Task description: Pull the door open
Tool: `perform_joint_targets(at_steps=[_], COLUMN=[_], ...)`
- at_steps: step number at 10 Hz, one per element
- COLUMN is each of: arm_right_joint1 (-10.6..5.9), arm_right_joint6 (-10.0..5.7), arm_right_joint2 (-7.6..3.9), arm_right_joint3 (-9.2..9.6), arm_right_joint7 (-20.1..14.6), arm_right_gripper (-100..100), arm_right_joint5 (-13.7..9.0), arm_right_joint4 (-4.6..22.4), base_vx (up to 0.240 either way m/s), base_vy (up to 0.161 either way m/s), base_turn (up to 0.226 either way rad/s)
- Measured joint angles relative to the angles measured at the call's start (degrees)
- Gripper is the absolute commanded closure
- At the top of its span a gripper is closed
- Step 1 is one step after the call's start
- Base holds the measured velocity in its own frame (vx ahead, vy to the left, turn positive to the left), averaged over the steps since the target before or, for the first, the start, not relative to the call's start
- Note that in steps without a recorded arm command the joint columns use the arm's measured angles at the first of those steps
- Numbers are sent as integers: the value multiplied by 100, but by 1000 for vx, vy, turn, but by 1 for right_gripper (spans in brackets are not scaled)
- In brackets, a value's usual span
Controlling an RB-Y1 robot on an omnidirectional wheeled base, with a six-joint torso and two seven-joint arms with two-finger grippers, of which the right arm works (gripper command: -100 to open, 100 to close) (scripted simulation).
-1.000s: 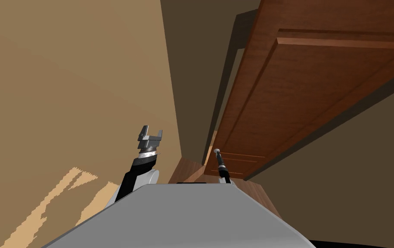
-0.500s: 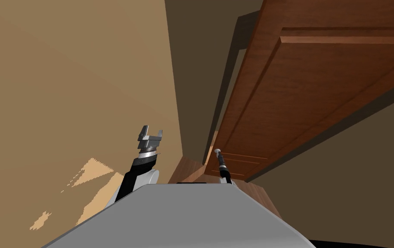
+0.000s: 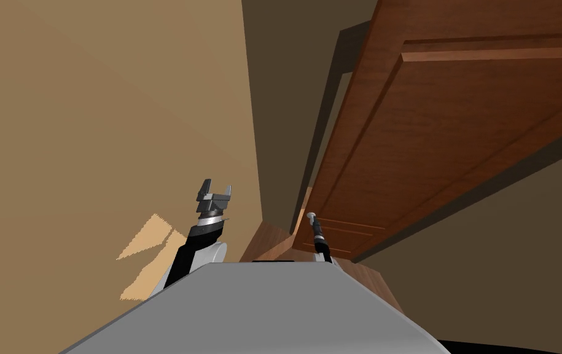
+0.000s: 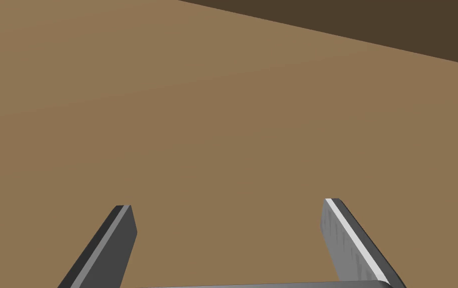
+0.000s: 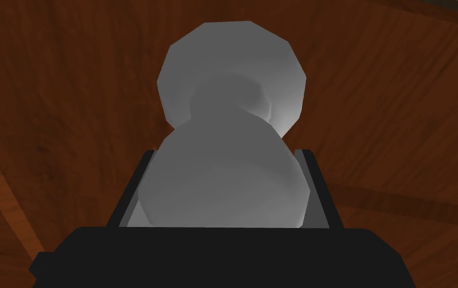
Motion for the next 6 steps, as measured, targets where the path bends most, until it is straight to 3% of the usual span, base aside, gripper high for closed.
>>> perform_joint_targets(at_steps=[3, 6], arm_right_joint1=[42, -13], arm_right_joint6=[30, -25], arm_right_joint2=[-27, -99], arm_right_joint3=[12, 4], arm_right_joint7=[-351, -781], arm_right_gripper=[100, 100], arm_right_joint5=[-111, -287], arm_right_joint4=[-55, 72], base_vx=[-34, -49], base_vy=[-12, -14], base_turn=[83, 94])
